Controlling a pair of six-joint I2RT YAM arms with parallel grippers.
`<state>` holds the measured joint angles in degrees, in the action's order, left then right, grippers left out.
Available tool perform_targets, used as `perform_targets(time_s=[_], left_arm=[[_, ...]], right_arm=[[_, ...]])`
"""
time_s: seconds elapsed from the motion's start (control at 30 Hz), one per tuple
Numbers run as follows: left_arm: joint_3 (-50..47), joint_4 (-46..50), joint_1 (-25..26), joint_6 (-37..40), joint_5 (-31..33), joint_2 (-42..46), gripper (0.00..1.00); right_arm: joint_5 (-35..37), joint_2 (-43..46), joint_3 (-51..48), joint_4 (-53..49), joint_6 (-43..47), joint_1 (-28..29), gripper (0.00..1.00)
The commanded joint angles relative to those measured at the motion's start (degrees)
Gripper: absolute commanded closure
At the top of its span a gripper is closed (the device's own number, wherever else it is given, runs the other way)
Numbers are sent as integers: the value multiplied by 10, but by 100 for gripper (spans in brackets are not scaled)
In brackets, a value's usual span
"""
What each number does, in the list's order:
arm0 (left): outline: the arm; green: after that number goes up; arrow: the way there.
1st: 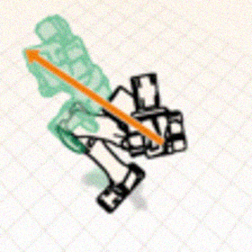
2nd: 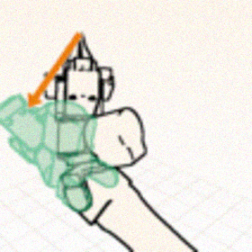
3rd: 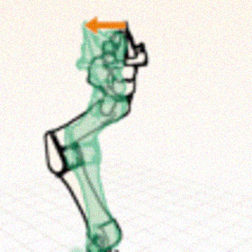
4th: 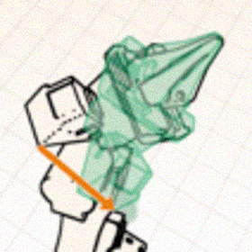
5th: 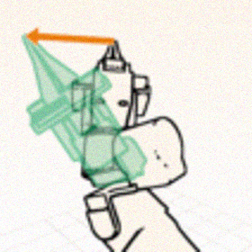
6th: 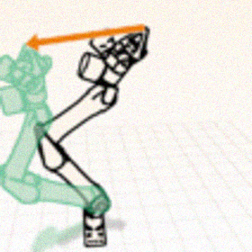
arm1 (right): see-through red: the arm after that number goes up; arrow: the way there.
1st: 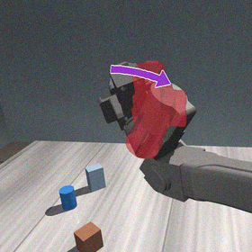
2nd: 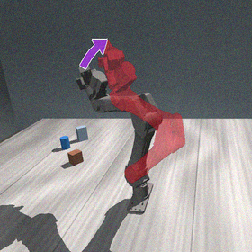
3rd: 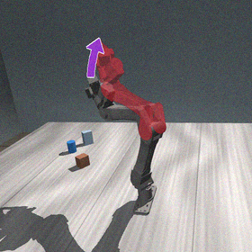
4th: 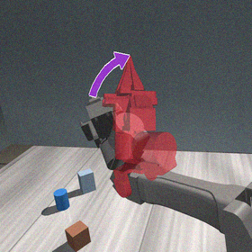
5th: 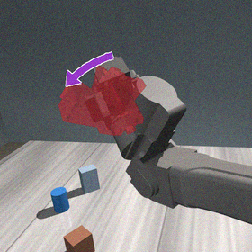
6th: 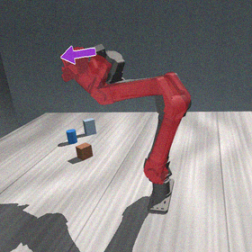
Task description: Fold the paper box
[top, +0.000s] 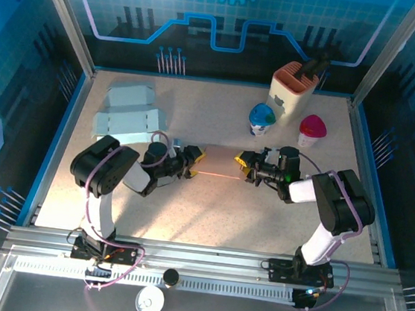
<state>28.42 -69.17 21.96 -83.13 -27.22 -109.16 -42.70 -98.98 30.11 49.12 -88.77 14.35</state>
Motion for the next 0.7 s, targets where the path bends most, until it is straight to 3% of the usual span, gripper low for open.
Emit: perform_targets(time_s=[0.0,0.07,0.17,0.27,0.37,0.53,0.67], left_arm=[[-6,-19,4,-6,22,16,38],[-21,20,4,24,41,53,38],[-24,199,4,136,87,163,37],[-3,419,12,269,166,291,34],[33,562,24,410,236,387,32],[95,682,87,679,253,441,31],[106,721,199,880,342,471,29]], right_arm=[[-4,12,0,15,-19,7,67],[7,25,-9,22,-40,7,67],[19,68,-9,-32,-57,6,67],[35,132,5,-161,-40,6,66],[49,189,23,-283,-22,4,65],[37,227,47,-399,-19,-4,66],[3,227,46,-442,-18,-27,66]])
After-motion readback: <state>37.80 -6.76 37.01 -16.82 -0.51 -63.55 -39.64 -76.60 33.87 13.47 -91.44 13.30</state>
